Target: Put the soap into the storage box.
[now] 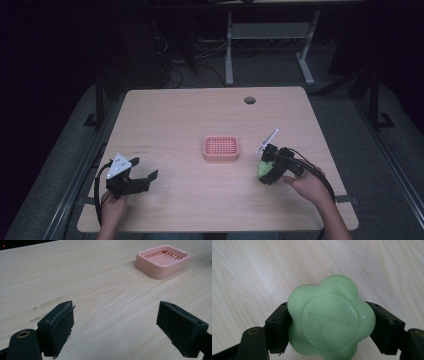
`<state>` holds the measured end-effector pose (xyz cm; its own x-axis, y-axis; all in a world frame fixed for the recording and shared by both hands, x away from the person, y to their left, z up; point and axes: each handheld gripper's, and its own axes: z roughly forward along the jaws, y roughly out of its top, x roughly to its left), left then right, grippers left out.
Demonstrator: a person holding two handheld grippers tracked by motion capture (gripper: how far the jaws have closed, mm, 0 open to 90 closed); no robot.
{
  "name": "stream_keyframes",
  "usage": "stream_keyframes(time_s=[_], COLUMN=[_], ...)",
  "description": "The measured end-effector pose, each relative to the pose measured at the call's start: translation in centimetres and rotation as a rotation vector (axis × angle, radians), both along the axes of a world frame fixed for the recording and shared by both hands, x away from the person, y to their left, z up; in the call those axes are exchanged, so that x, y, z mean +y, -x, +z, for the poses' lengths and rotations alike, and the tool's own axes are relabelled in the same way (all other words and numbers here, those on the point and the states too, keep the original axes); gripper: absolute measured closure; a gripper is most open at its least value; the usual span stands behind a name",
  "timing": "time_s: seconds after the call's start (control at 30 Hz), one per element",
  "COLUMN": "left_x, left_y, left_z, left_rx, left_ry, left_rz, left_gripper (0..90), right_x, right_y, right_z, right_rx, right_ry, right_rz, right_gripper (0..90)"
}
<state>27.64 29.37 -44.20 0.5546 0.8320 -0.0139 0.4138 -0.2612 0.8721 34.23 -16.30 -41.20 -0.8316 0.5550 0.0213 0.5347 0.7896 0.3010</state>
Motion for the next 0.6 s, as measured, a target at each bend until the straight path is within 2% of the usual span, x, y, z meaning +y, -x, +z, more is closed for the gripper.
stream_keyframes(time_s=[0.33,0.6], left_x=[0.0,0.0], left_y=[-0.1,-0.1], left_z=[0.0,-0.1], left_rx=[0.001,0.001], left_ry=[0.006,0.004], left_rz=[0.002,0.001], left_gripper=[14.1,14.1], right_x=[0.9,1.7], right_y=[-1.8,-3.0], right_z=[1.5,2.1], right_rx=[0.001,0.002], right_ry=[-0.013,-0.024], right_rz=[0.010,0.022], right_gripper=[26.1,26.0])
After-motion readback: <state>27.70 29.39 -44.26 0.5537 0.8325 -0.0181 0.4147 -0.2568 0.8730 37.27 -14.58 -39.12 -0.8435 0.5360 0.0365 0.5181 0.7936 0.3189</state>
